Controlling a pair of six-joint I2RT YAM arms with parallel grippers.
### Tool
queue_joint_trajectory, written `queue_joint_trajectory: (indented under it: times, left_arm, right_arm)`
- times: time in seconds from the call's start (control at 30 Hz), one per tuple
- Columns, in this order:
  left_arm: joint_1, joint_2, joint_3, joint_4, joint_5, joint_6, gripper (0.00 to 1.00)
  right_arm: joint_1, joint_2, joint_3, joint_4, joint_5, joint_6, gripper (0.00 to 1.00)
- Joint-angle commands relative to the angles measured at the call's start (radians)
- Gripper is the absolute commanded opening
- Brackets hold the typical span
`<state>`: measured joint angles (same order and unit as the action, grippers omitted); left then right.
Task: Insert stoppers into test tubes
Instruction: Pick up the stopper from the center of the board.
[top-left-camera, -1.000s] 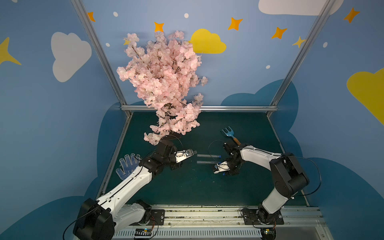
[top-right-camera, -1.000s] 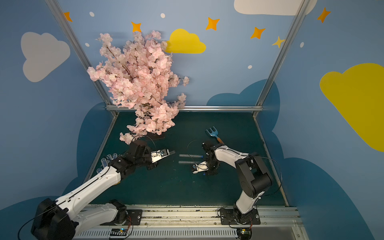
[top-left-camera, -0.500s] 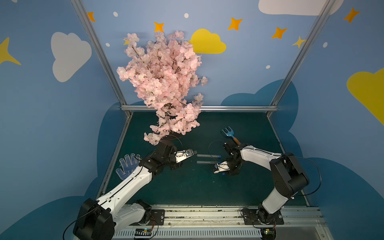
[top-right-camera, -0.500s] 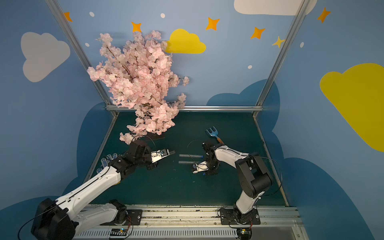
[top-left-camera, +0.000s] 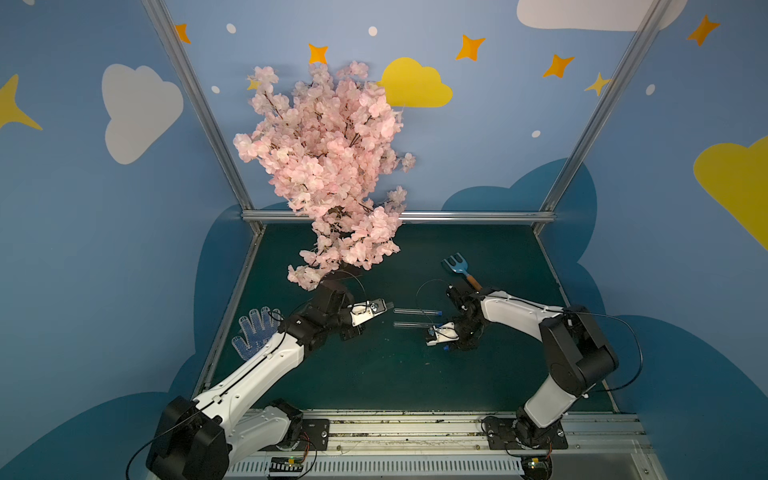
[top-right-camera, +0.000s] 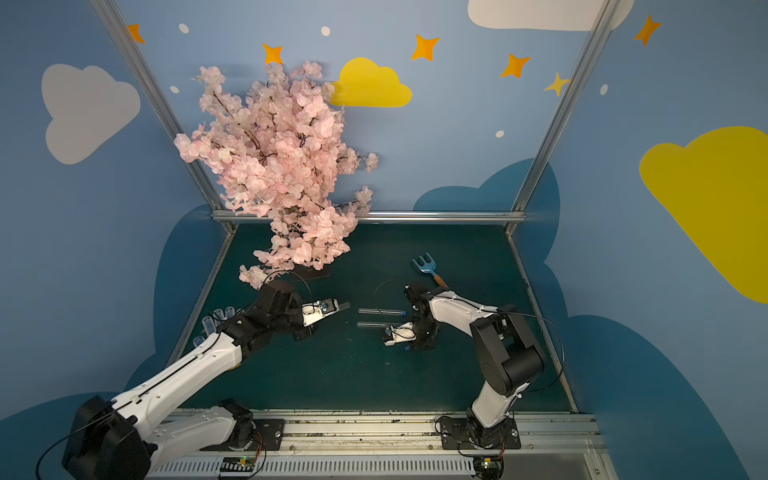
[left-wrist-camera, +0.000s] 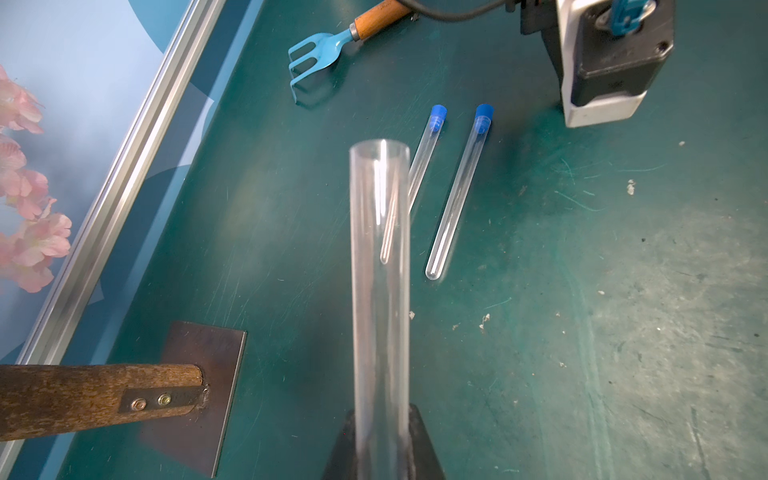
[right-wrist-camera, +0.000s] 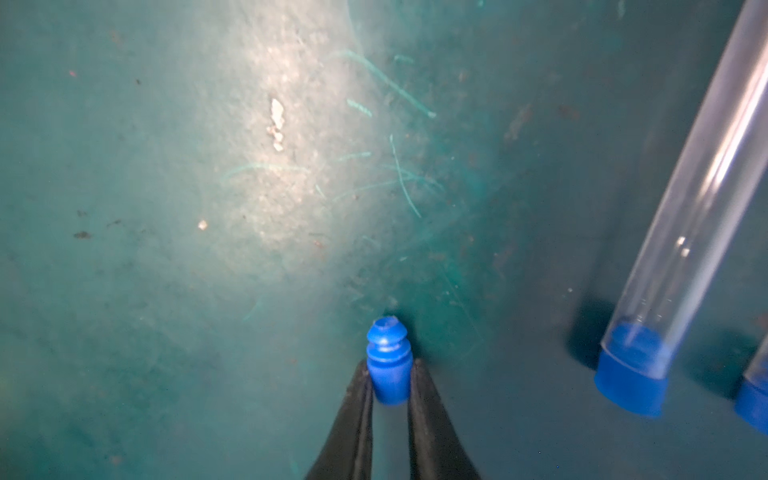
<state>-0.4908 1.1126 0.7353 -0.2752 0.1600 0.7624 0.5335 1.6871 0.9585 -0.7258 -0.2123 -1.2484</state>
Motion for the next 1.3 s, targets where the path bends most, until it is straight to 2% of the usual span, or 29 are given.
queue_joint_trajectory:
  times: [0.0, 0.3, 0.47, 0.57, 1.27]
  left_arm:
    - [0.004, 0.002, -0.007, 0.001, 0.006, 0.011, 0.02]
    - [0.004, 0.014, -0.005, -0.001, 0.006, 0.011, 0.02]
    - [0.003, 0.020, -0.004, 0.001, 0.007, 0.011, 0.02]
    - [0.004, 0.021, -0.002, 0.001, 0.009, 0.011, 0.03]
    - [0.005, 0.028, -0.002, 0.000, 0.006, 0.012, 0.02]
  right_arm:
    - [-0.006, -0.030, -0.025, -0.020, -0.034, 0.036, 0.16]
    - [-0.004, -0.047, -0.048, 0.007, -0.058, 0.070, 0.16]
    - [-0.003, -0.047, -0.057, 0.011, -0.062, 0.072, 0.26]
    - [0.002, -0.045, -0.059, 0.018, -0.070, 0.076, 0.29]
    - [0.013, -0.021, -0.076, 0.029, -0.081, 0.085, 0.19]
